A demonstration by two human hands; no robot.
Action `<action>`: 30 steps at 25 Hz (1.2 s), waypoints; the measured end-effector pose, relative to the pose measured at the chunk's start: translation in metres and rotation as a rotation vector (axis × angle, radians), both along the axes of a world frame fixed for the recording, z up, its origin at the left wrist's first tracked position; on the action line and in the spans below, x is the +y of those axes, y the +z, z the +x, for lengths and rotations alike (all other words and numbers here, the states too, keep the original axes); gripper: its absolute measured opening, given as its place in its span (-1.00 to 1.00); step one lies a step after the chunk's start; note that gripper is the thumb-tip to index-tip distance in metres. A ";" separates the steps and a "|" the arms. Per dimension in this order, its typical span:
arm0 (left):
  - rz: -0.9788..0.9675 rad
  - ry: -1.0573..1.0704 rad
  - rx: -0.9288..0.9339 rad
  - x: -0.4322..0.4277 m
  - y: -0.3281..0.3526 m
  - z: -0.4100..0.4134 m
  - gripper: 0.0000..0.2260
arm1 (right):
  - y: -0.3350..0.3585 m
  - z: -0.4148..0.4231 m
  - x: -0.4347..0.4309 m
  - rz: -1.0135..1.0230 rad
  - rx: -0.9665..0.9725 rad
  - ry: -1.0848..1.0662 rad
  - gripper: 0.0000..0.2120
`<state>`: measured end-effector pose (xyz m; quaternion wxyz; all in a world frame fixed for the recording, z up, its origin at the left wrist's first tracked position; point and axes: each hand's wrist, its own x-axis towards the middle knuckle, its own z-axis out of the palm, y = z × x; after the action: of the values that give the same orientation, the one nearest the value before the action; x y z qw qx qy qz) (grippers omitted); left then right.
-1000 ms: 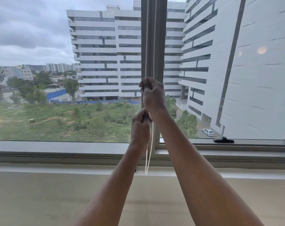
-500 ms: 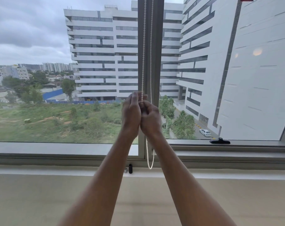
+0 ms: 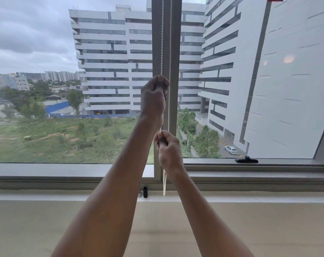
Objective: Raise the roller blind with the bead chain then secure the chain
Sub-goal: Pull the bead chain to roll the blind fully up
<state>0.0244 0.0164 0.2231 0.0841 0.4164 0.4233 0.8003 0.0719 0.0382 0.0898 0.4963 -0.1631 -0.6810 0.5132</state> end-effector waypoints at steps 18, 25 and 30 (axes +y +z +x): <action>0.029 -0.140 -0.099 -0.017 -0.073 0.033 -0.64 | 0.168 0.026 0.011 0.061 0.118 0.103 -0.78; -0.025 -0.146 -0.114 -0.027 -0.108 0.036 -0.68 | 0.237 0.020 0.001 0.142 0.279 0.114 -0.75; -0.313 -0.104 0.004 -0.040 -0.138 0.032 -0.62 | 0.229 0.018 0.002 0.198 0.358 0.054 -0.70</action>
<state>0.0564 -0.0239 0.0847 0.1883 0.4210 0.5209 0.7183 0.0897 0.0400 0.3187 0.6091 -0.0015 -0.6332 0.4775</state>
